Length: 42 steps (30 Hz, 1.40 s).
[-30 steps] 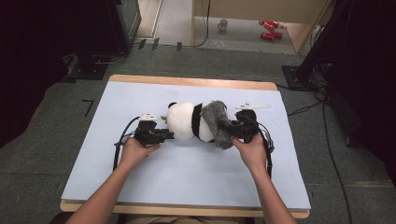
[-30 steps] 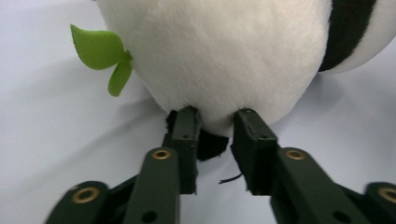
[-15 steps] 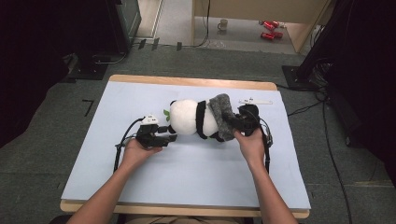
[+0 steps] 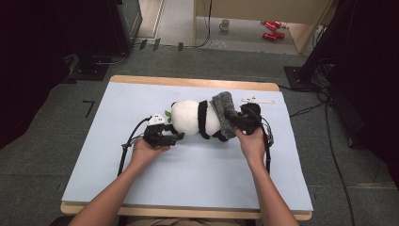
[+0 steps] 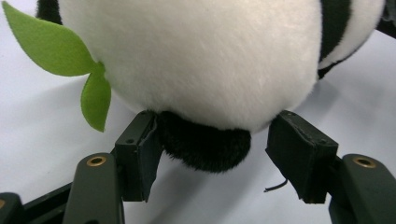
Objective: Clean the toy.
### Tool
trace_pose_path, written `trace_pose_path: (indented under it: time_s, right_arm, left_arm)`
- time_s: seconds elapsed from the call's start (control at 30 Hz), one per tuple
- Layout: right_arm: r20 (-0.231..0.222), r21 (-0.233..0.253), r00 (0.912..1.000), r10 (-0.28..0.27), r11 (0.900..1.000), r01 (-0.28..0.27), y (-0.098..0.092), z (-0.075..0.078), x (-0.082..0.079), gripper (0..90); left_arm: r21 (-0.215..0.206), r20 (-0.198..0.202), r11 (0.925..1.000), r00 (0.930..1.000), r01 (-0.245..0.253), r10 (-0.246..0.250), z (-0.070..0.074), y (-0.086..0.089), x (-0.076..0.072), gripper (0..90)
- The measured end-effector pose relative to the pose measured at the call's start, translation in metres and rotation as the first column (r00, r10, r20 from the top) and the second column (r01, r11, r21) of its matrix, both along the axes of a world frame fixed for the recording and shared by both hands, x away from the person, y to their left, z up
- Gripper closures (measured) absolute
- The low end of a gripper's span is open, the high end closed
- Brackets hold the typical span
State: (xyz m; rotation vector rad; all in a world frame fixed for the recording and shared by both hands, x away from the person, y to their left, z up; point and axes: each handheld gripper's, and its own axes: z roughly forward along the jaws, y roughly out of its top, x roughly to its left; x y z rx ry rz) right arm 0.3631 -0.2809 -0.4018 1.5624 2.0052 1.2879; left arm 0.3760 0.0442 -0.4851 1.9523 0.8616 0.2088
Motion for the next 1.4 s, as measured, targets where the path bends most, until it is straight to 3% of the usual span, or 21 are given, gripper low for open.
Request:
trace_pose_path:
  time_s: [0.23,0.33,0.47,0.63,0.8,0.9,0.97,1.0,1.07,1.23,1.33,1.4]
  right_arm:
    - [0.004,0.028,0.9999,-0.015,1.0,0.015,-0.004,0.002,-0.005,77.0]
    - [0.022,0.058,0.9995,-0.021,0.998,0.019,-0.006,0.006,-0.01,77.1]
    - [0.035,0.09,0.9994,0.005,0.996,-0.008,0.001,0.013,-0.016,77.4]
    - [0.058,0.125,0.9934,0.099,0.987,-0.105,0.033,0.023,-0.026,77.4]
    - [0.038,0.095,0.9768,0.211,0.972,-0.214,0.08,0.02,-0.036,77.4]
    - [0.021,0.104,0.9654,0.26,0.96,-0.261,0.101,0.015,-0.042,77.4]
    - [0.005,0.078,0.9595,0.282,0.957,-0.281,0.114,0.007,-0.044,77.2]
    - [0.013,0.064,0.9586,0.285,0.956,-0.285,0.116,0.003,-0.044,77.2]
    - [0.04,0.041,0.9541,0.297,0.954,-0.298,0.117,-0.003,-0.043,77.5]
    - [0.035,-0.045,0.951,0.307,0.951,-0.305,0.115,-0.011,-0.038,77.5]
    - [0.043,-0.096,0.9548,0.294,0.952,-0.289,0.111,-0.013,-0.037,77.0]
    - [0.049,-0.129,0.964,0.261,0.959,-0.253,0.103,-0.012,-0.036,76.7]
  left_arm:
    - [-0.037,-0.059,0.9993,0.9982,0.005,-0.007,0.001,-0.004,0.0,61.0]
    - [0.019,-0.053,0.9997,0.9985,0.016,-0.015,0.003,-0.012,-0.003,67.4]
    - [0.029,-0.063,0.9992,0.9977,0.026,-0.024,0.007,-0.013,-0.006,72.3]
    - [0.002,-0.093,0.9998,0.9954,0.02,-0.019,0.016,-0.009,-0.015,72.7]
    - [-0.009,-0.136,1.0,0.9907,-0.003,0.002,0.027,-0.002,-0.028,72.7]
    - [-0.034,-0.161,0.9994,0.987,-0.01,0.005,0.035,0.001,-0.035,72.7]
    - [-0.046,-0.171,0.9988,0.9852,-0.014,0.006,0.041,0.002,-0.041,72.7]
    - [-0.025,-0.173,0.9996,0.9848,-0.016,0.011,0.042,0.002,-0.043,72.8]
    - [-0.007,-0.173,0.9999,0.9848,-0.013,0.012,0.039,0.003,-0.043,72.8]
    - [0.003,-0.185,0.9999,0.9826,-0.015,0.016,0.027,0.006,-0.035,72.7]
    - [-0.003,-0.198,0.9998,0.98,-0.022,0.021,0.025,0.01,-0.03,72.6]
    - [-0.014,-0.205,0.9995,0.9783,-0.029,0.026,0.024,0.014,-0.028,72.6]
